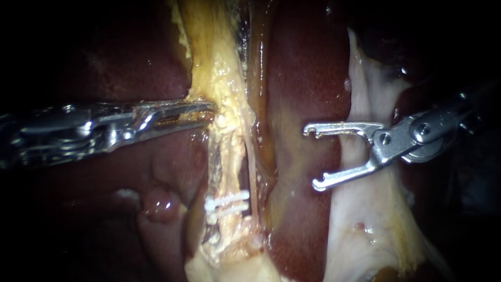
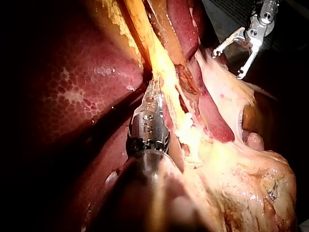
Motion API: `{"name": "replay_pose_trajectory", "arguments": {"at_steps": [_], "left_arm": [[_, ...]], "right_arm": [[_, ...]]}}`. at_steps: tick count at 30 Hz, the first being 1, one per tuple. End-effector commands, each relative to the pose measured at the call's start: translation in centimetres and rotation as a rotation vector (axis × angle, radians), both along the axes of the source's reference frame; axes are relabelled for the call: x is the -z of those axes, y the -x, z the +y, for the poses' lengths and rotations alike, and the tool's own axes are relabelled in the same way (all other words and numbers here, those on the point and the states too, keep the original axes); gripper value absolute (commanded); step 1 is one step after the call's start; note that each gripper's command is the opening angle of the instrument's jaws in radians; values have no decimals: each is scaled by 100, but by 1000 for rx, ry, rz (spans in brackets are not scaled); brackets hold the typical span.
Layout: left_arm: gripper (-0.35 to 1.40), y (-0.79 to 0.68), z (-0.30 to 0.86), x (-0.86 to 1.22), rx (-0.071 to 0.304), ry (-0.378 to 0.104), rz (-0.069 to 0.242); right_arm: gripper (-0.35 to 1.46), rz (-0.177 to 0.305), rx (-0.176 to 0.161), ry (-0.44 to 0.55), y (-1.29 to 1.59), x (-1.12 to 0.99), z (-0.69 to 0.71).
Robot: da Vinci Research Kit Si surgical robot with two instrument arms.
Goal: Going back second clip left tube
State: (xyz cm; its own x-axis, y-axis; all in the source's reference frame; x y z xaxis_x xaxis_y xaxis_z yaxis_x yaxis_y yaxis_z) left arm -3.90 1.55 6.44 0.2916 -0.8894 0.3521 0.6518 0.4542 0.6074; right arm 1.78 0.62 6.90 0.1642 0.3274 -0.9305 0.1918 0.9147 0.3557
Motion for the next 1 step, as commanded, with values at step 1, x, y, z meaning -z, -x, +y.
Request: {"name": "replay_pose_trajectory", "arguments": {"at_steps": [1], "left_arm": [[-35, 0, 0, 1, 0, 0, 0]], "right_arm": [[60, 0, -1, 0, 0, 1, 1]]}}
